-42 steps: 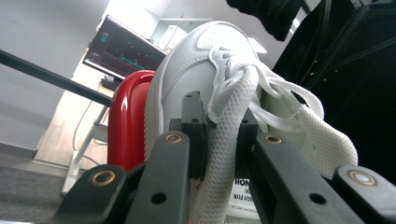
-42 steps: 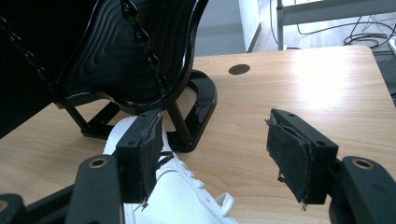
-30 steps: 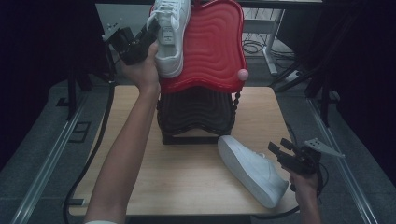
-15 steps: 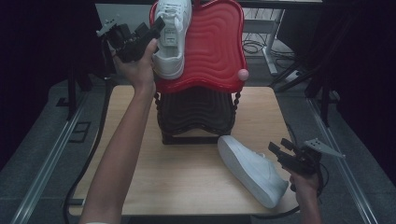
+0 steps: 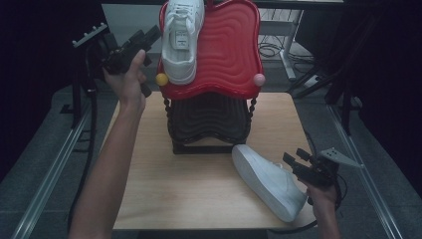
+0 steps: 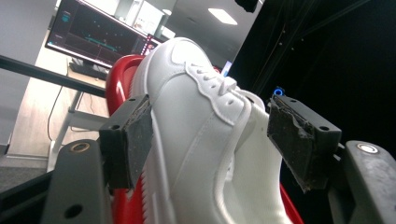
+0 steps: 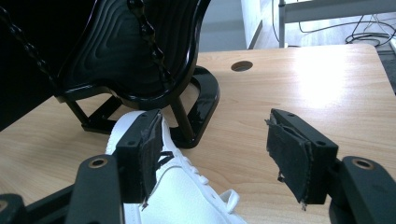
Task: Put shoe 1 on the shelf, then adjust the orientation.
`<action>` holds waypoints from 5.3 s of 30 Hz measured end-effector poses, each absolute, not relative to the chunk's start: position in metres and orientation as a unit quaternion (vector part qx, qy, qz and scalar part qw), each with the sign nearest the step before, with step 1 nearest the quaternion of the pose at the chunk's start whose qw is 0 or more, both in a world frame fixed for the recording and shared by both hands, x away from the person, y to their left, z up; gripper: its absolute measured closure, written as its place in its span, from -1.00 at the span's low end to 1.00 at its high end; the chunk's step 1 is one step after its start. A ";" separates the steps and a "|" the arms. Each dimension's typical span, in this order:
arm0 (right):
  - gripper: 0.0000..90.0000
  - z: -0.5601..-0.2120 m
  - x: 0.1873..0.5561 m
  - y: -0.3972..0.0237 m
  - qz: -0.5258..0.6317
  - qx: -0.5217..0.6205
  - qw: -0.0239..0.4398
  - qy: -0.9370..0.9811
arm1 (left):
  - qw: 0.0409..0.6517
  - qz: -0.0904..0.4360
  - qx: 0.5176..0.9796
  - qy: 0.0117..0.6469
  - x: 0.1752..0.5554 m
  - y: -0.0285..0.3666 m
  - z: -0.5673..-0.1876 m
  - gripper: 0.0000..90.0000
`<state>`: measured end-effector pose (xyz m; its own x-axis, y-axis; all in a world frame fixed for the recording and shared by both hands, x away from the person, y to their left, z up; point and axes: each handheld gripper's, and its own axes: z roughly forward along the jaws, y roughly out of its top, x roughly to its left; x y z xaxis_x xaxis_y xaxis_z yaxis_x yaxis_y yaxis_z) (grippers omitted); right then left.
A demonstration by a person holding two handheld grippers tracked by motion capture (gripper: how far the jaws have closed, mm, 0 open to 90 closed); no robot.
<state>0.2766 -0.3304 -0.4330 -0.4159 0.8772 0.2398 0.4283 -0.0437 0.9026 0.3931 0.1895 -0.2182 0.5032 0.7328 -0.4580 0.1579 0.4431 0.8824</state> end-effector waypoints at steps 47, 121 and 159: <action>0.94 -0.449 0.261 -0.325 0.415 0.436 0.154 0.784 | 0.660 0.154 0.567 0.468 0.354 0.255 -0.284 -0.30; 0.99 -0.453 0.268 -0.347 0.408 0.454 0.092 0.787 | 0.652 0.158 0.549 0.498 0.354 0.276 -0.303 -0.26; 0.86 -0.459 0.215 -0.272 0.425 0.329 0.066 0.841 | 0.644 0.161 0.554 0.502 0.352 0.276 -0.300 -0.26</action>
<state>0.2154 -0.2722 -0.4591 -0.7753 0.6087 0.1683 0.4961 0.4221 0.7587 0.3517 0.2762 -0.3004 0.4436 0.7637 -0.4690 0.3489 0.3349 0.8753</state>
